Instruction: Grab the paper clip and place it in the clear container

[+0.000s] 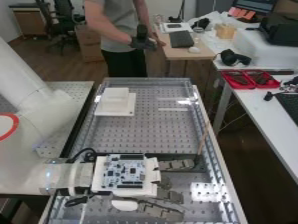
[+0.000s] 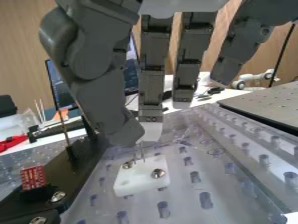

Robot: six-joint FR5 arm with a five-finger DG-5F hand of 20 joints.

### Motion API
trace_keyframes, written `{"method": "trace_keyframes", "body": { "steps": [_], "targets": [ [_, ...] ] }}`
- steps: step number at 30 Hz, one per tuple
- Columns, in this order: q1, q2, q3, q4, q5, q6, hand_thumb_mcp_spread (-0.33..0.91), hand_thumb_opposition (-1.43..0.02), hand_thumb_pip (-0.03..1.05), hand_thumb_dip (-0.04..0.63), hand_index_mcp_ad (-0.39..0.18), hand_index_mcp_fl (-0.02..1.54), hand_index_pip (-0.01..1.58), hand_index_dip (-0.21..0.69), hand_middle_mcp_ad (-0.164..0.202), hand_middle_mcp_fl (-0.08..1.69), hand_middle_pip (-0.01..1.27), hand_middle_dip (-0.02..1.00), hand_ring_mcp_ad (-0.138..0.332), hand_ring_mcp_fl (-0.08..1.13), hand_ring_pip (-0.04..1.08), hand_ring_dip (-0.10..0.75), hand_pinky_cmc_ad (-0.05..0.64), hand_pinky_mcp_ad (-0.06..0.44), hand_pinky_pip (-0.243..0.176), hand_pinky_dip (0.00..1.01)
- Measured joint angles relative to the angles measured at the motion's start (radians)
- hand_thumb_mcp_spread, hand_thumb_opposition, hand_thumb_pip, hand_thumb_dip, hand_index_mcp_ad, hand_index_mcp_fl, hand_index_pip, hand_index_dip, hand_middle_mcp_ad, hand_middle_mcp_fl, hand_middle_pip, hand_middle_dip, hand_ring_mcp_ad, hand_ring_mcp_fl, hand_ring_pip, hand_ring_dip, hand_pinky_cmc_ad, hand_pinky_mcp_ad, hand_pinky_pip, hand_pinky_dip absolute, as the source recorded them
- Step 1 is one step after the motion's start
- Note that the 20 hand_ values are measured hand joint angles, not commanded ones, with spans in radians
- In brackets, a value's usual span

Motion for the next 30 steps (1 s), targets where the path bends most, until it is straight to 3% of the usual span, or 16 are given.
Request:
{"method": "trace_keyframes", "body": {
  "steps": [7,11,19,23,30],
  "targets": [
    [0.0,-0.004,0.001,-0.002,0.002,0.003,0.65,-0.9,0.65,0.312,-0.227,0.26,0.12,-0.183,-0.077,0.69,0.56,0.7,0.021,0.47,0.1,0.468,0.456,0.244,0.066,0.19],
    [0.001,-0.005,0.001,-0.002,0.003,0.005,0.67,-0.92,0.65,0.316,-0.227,0.26,0.12,-0.183,-0.077,0.77,0.66,0.71,0.021,0.47,0.09,0.468,0.456,0.248,0.066,0.19],
    [0.003,-0.006,0.002,-0.007,0.005,0.006,0.7,-0.99,0.65,0.311,-0.227,0.26,0.13,-0.183,-0.08,0.78,0.71,0.75,0.021,0.47,0.09,0.468,0.456,0.244,0.066,0.19],
    [0.003,-0.006,0.002,-0.008,0.006,0.009,0.7,-0.99,0.65,0.311,-0.227,0.26,0.13,-0.183,-0.08,0.78,0.7,0.75,0.021,0.47,0.1,0.468,0.456,0.248,0.066,0.19],
    [0.003,-0.006,0.0,-0.01,0.007,0.009,0.66,-0.94,0.65,0.311,-0.227,0.26,0.13,-0.183,-0.08,0.71,0.58,0.73,0.021,0.47,0.1,0.468,0.457,0.248,0.066,0.19]
  ]
}}
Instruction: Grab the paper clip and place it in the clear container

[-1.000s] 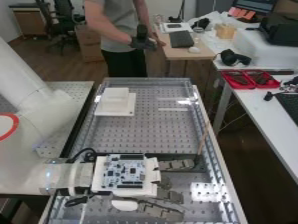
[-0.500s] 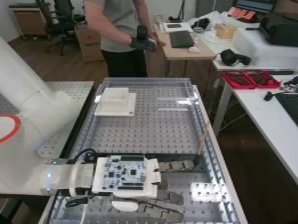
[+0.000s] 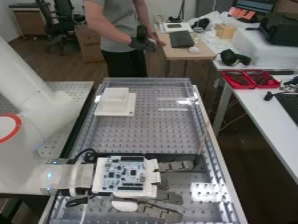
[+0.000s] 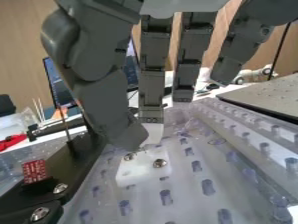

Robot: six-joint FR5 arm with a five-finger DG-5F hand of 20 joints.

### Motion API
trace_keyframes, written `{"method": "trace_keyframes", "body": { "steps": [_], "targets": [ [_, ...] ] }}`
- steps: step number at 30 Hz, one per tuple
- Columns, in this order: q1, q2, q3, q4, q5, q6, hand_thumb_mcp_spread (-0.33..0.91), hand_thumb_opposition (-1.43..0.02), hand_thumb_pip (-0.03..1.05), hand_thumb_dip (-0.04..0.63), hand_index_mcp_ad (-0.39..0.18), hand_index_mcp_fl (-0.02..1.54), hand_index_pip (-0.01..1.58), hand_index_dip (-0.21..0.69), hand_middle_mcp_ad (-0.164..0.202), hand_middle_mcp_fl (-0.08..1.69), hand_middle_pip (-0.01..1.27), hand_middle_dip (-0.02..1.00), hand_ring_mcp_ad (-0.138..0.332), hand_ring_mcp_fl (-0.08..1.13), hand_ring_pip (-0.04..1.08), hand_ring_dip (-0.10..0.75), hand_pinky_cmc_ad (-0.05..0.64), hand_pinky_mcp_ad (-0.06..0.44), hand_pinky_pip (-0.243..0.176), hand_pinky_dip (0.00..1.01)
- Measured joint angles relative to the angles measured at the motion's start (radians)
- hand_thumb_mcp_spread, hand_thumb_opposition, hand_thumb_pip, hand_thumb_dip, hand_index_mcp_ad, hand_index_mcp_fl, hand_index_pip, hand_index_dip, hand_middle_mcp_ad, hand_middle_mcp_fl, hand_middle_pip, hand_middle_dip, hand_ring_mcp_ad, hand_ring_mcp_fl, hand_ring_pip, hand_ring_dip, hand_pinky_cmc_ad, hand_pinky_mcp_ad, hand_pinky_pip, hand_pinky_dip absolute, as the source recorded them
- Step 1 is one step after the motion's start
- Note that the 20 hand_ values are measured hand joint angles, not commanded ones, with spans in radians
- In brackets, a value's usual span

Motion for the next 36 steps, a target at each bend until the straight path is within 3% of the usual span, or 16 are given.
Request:
{"method": "trace_keyframes", "body": {
  "steps": [14,36],
  "targets": [
    [-0.006,0.003,-0.006,0.015,0.002,0.034,0.61,-0.88,0.65,0.316,-0.229,0.26,0.13,-0.183,-0.058,0.67,0.5,0.68,0.021,0.47,0.09,0.468,0.457,0.244,0.066,0.19],
    [-0.011,0.003,-0.019,0.033,0.006,0.08,0.66,-0.91,0.65,0.316,-0.227,0.24,0.13,-0.18,-0.061,0.75,0.6,0.7,0.017,0.47,0.1,0.468,0.456,0.248,0.066,0.19]
  ]
}}
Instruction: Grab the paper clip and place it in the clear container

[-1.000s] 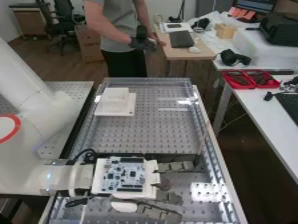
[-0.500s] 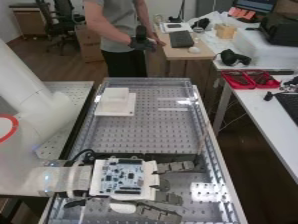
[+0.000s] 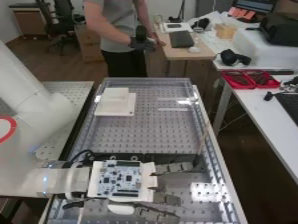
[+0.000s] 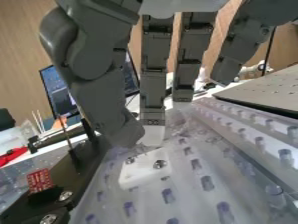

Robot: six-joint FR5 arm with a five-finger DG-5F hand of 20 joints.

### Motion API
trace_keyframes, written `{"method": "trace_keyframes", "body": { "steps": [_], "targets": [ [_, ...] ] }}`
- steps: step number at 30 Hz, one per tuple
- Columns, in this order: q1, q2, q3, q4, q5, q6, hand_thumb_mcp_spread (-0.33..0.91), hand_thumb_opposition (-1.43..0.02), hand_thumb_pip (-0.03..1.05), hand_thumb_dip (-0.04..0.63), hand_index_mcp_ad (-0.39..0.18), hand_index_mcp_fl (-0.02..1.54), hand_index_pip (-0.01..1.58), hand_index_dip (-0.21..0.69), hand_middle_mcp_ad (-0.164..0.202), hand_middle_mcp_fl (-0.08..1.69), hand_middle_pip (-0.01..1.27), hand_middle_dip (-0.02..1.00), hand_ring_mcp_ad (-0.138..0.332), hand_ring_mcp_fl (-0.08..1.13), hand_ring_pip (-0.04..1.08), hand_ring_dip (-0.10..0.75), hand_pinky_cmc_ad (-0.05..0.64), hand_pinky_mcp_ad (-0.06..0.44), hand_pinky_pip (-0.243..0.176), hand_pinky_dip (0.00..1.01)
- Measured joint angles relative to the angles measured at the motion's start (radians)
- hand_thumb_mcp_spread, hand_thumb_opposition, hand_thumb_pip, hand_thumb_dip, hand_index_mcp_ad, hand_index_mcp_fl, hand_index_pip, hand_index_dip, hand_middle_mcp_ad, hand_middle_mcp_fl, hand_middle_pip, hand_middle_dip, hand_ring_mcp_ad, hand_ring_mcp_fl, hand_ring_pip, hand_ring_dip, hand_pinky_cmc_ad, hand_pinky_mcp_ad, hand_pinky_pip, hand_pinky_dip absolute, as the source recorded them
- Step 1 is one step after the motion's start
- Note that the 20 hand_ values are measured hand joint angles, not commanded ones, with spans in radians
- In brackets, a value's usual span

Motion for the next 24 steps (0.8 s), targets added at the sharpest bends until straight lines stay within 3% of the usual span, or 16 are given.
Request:
{"method": "trace_keyframes", "body": {
  "steps": [24],
  "targets": [
    [0.006,0.002,-0.005,0.018,0.006,0.037,0.66,-0.95,0.65,0.316,-0.227,0.24,0.14,-0.183,-0.063,0.75,0.64,0.71,0.021,0.47,0.09,0.468,0.456,0.248,0.066,0.19]
  ]
}}
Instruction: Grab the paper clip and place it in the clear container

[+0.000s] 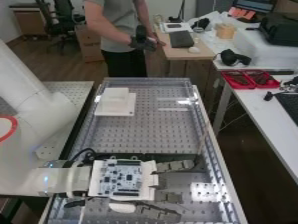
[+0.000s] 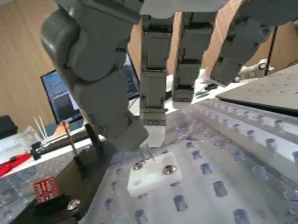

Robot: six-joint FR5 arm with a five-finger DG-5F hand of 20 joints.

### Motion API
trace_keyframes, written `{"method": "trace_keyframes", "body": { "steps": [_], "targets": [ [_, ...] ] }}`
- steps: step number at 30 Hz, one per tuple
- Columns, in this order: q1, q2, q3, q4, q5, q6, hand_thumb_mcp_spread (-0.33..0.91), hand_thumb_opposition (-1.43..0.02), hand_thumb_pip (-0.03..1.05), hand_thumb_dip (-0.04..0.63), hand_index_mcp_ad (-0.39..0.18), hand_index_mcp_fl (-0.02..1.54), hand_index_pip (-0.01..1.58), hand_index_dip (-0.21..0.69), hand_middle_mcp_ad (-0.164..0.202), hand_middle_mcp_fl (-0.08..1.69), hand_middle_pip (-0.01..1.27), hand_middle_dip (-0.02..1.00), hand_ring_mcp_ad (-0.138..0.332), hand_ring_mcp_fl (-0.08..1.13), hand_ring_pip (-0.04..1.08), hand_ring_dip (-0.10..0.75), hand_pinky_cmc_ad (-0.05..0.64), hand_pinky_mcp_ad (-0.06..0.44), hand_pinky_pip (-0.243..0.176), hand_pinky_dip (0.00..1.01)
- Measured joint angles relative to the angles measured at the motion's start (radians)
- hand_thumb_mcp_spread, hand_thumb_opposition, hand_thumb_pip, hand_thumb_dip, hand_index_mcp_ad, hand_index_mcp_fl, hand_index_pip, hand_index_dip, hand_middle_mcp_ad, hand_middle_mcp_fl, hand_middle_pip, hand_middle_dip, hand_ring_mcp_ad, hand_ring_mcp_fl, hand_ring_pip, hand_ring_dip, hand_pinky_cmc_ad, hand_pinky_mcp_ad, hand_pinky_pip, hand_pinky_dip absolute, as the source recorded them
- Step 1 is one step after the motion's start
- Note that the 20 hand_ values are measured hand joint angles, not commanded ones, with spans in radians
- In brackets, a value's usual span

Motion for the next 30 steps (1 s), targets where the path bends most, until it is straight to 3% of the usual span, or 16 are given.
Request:
{"method": "trace_keyframes", "body": {
  "steps": [6,18,30],
  "targets": [
    [0.002,0.0,-0.001,-0.002,0.002,0.002,0.69,-0.99,0.65,0.311,-0.229,0.24,0.14,-0.183,-0.066,0.81,0.71,0.73,0.021,0.48,0.1,0.468,0.456,0.248,0.066,0.19],
    [0.007,-0.001,-0.004,0.006,0.011,0.008,0.71,-1.01,0.65,0.312,-0.23,0.26,0.14,-0.183,-0.07,0.85,0.72,0.75,0.024,0.49,0.1,0.468,0.454,0.244,0.066,0.19],
    [0.013,0.042,-0.06,0.132,0.037,0.08,0.72,-1.08,0.65,0.309,-0.227,0.36,0.13,-0.183,-0.072,0.95,0.72,0.73,0.023,0.63,0.1,0.482,0.456,0.25,0.066,0.19]
  ]
}}
